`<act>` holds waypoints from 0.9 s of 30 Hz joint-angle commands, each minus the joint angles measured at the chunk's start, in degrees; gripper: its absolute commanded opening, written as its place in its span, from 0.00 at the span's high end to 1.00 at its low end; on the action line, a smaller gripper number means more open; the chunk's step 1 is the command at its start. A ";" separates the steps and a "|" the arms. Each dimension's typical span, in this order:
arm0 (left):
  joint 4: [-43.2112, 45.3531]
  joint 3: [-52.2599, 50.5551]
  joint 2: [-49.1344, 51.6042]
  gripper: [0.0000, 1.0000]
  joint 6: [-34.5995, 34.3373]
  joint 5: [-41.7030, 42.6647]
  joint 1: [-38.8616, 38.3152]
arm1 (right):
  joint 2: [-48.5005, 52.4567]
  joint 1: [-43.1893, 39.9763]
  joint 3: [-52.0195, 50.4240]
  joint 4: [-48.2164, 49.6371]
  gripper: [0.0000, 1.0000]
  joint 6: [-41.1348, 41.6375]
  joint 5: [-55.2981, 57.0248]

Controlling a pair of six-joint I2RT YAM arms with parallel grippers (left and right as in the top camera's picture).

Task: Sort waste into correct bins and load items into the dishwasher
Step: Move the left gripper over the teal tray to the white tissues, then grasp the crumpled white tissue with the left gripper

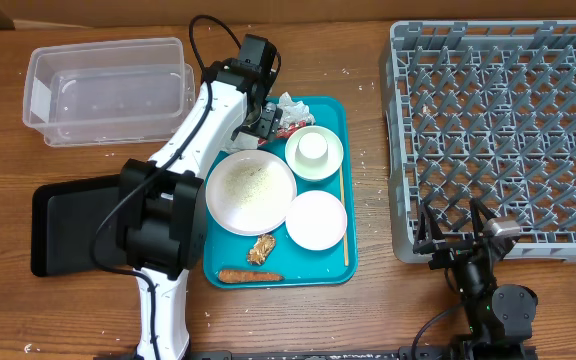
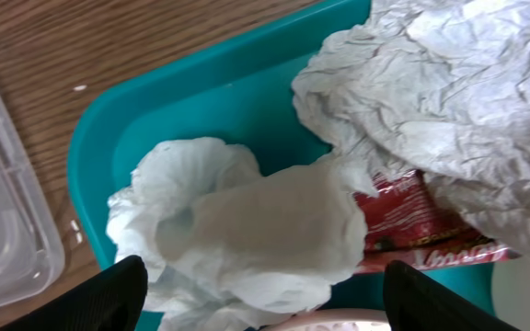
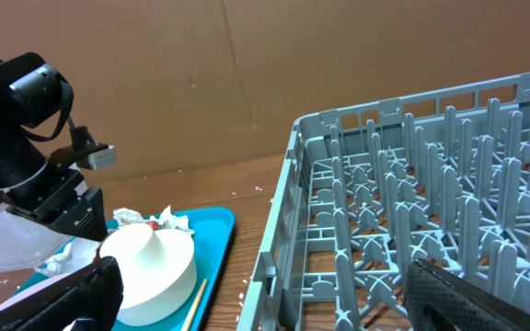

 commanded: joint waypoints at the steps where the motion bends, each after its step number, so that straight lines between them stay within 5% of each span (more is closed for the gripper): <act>1: 0.52 0.90 1.84 0.16 -0.52 4.35 0.37 | -0.42 -0.15 -0.61 0.31 0.00 -0.07 0.44; 14: 1.84 0.87 4.46 0.28 0.44 1.73 0.72 | -0.42 -0.15 -0.61 0.31 0.00 -0.07 0.44; 21: -1.68 3.58 4.24 0.48 0.22 1.79 0.57 | -0.42 -0.15 -0.61 0.31 0.00 -0.07 0.44; 27: -6.73 8.63 4.24 0.56 -0.22 2.86 0.57 | -0.42 -0.15 -0.61 0.31 0.00 -0.07 0.44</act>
